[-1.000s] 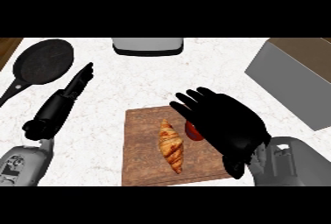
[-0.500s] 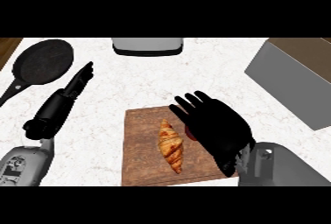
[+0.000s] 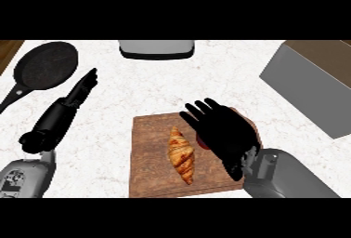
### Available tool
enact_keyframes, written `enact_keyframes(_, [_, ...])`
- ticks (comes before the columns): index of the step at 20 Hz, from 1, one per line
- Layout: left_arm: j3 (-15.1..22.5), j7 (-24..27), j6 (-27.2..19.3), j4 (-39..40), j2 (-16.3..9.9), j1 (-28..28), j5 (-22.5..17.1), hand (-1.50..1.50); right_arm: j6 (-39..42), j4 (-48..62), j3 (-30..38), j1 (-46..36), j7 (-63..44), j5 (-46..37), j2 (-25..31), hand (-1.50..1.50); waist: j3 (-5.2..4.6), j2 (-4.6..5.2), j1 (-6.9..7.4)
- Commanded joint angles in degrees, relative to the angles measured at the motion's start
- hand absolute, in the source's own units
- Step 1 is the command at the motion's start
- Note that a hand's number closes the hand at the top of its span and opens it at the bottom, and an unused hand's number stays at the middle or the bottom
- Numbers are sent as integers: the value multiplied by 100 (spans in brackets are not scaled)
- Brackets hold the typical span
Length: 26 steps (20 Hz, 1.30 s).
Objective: Pick the can from the cutting board and place it in the cardboard box
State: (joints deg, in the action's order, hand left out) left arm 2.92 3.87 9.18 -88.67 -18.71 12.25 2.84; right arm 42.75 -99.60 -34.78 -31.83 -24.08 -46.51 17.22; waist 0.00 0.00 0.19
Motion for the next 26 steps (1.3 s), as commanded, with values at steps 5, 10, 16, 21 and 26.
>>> enact_keyframes(5, [56, -445, -7, -551, 314, -216, 215, 0, -249, 290, 59, 482, 594, -730, 22, -150, 1, -4, -9])
enact_keyframes(10, [-269, 309, 184, 467, 242, 179, 327, 0, -524, 1003, 46, 247, 571, -1294, -527, -150, -1, 6, -14])
enact_keyframes(16, [-122, -199, 192, -666, 409, -420, 407, 0, -617, 1487, 540, 219, 1357, -1381, -362, -150, 1, -2, 20])
enact_keyframes(21, [-167, -352, 251, 33, 467, 351, 461, 0, -1445, 2049, 2, 233, 2019, -1729, -630, 150, 2, 16, 19])
enact_keyframes(26, [-545, -162, 558, -172, 208, 60, 207, 0, -2122, 2393, 274, -44, 2649, -2049, -632, 150, 1, 9, 42])
